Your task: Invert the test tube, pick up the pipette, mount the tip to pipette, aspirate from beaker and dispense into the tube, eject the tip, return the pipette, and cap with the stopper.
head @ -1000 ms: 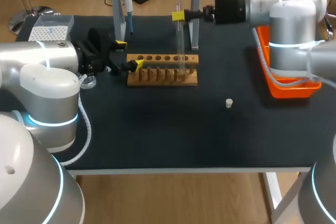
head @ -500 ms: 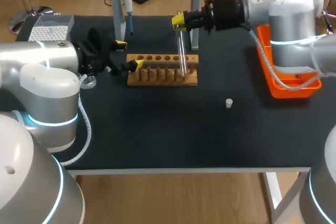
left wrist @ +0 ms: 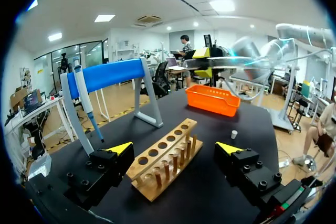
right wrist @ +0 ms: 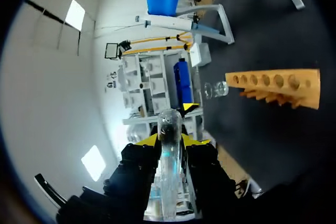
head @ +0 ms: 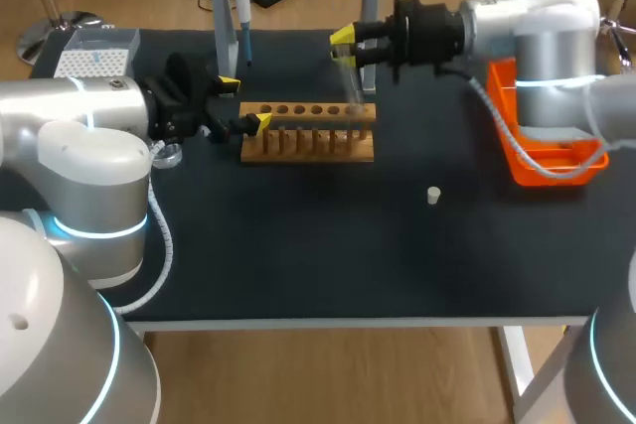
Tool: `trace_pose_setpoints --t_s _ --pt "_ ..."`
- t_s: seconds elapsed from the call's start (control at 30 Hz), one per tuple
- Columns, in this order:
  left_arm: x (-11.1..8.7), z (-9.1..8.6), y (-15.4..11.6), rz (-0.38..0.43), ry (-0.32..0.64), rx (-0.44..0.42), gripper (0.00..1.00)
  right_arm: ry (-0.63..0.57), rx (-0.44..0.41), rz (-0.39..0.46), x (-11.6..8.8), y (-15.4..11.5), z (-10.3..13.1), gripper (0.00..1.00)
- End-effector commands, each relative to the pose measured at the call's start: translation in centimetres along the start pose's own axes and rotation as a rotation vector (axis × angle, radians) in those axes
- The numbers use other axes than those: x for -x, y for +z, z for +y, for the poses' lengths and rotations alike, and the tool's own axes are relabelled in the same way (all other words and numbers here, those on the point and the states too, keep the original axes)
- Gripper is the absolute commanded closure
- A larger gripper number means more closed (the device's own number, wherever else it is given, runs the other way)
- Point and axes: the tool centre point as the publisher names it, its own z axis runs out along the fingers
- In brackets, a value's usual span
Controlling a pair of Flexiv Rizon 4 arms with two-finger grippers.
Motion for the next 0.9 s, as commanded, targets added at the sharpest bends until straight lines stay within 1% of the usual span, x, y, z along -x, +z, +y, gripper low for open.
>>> trace_pose_setpoints --t_s 0.03,0.17,0.27,0.33,0.4,0.53,0.9 --pt "0.00 0.02 0.02 0.001 0.001 0.001 0.00 -0.036 -0.004 0.089 1.13 -0.44 -0.10 1.00" --pt "0.00 0.02 0.02 0.001 0.001 0.001 0.00 -0.097 0.015 0.118 1.09 -0.73 -0.39 1.00" --pt "0.00 0.02 0.02 0.001 0.001 0.001 0.00 -0.093 0.020 0.131 0.97 -0.92 -0.33 1.00" --pt "0.00 0.02 0.02 0.001 0.001 0.001 0.00 -0.110 0.021 0.133 0.93 -0.95 -0.34 1.00" --pt "0.00 0.02 0.02 0.001 0.001 0.001 0.00 -0.136 0.013 0.124 0.96 -0.96 -0.47 1.00" --pt "0.00 0.02 0.02 0.001 0.001 0.001 0.00 -0.182 -0.022 0.063 1.53 -0.75 -0.87 1.00" --pt "0.00 0.02 0.02 0.001 0.001 0.001 0.00 -0.192 -0.009 0.067 1.56 -1.15 -0.96 1.00"
